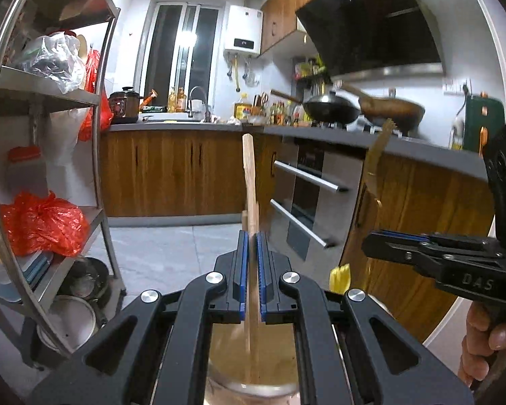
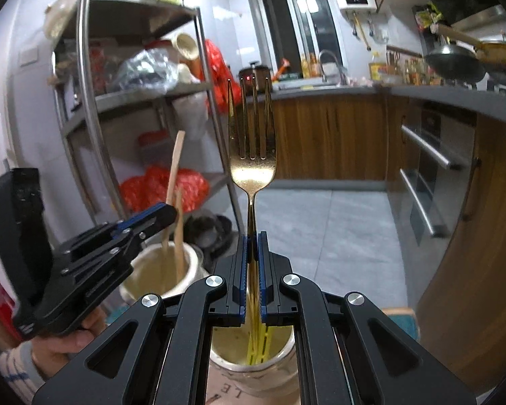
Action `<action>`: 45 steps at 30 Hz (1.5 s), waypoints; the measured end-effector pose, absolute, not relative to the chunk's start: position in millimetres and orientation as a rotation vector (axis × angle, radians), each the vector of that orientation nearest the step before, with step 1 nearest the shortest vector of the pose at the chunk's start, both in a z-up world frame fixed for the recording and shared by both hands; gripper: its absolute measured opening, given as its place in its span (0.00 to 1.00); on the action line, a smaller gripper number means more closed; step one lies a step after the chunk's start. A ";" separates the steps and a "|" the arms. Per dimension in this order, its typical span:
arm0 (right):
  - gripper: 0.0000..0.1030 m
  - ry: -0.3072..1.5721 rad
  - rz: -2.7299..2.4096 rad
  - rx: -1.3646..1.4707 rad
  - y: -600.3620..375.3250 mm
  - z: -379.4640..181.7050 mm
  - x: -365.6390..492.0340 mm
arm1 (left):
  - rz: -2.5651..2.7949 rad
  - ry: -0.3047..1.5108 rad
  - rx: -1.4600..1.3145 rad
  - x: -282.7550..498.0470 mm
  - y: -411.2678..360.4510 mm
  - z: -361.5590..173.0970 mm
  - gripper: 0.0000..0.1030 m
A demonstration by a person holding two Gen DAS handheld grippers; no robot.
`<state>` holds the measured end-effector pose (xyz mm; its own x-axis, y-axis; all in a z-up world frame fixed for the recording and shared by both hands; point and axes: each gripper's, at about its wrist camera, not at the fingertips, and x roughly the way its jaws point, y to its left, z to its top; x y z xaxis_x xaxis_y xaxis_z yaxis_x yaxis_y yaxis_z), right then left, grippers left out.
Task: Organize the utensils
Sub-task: 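Open both tools to drop chopstick and gold fork into the cups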
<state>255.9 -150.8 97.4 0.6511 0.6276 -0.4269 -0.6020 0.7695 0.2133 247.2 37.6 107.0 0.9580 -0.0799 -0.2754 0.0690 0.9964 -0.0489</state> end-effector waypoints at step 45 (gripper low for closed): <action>0.12 0.559 0.663 -0.044 -131.6 81.2 245.9 | -0.015 0.303 0.010 226.9 37.5 96.6 0.20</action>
<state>245.9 -131.6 81.2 0.6470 0.5711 -0.5052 -0.5942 0.7929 0.1353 226.9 37.5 96.6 0.9543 -0.0128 -0.2986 0.0159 0.9998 0.0081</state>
